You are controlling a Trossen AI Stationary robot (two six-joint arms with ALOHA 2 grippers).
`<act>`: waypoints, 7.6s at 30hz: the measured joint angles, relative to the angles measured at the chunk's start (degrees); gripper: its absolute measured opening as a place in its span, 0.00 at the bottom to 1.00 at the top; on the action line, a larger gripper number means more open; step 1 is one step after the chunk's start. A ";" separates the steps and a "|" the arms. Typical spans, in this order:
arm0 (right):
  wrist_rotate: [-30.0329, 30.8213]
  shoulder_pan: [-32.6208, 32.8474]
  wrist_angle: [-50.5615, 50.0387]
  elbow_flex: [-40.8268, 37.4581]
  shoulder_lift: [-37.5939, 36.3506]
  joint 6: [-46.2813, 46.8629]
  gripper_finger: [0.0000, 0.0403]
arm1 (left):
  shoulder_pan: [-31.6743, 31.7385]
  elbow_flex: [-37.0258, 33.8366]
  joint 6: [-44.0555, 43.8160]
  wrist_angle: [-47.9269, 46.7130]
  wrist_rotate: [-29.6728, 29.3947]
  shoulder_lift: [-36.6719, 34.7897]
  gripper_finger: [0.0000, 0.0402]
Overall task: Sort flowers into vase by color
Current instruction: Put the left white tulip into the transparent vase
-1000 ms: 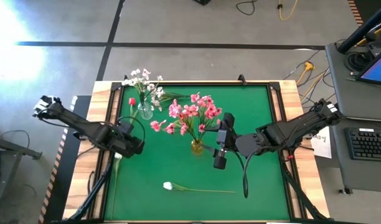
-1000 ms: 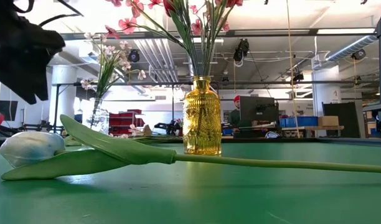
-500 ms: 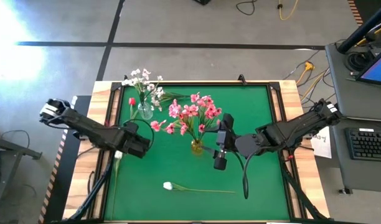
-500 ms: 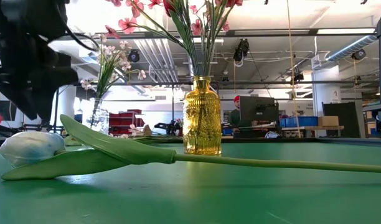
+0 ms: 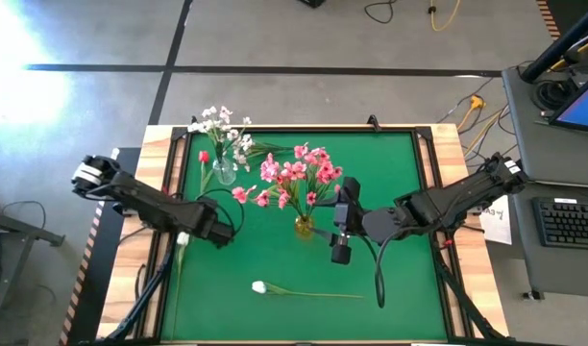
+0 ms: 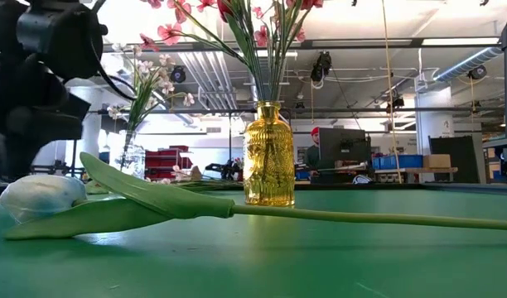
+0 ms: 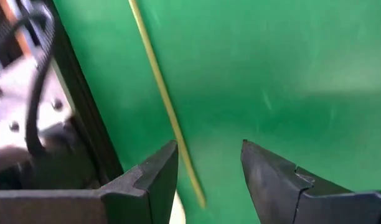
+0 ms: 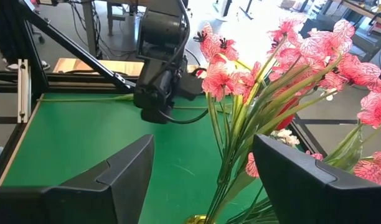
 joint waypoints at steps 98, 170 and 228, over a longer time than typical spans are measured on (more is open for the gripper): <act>-0.11 0.00 -3.09 -2.99 0.15 -1.09 0.69 | -39.28 20.96 -31.43 5.85 -9.97 -1.83 0.00; -3.08 0.00 0.83 -3.56 0.04 -4.92 0.69 | -17.62 12.08 109.39 69.72 -56.84 -38.22 0.00; -2.93 -0.04 2.11 -3.58 0.28 -3.36 0.69 | 40.49 2.24 94.06 56.26 -16.04 -46.59 0.00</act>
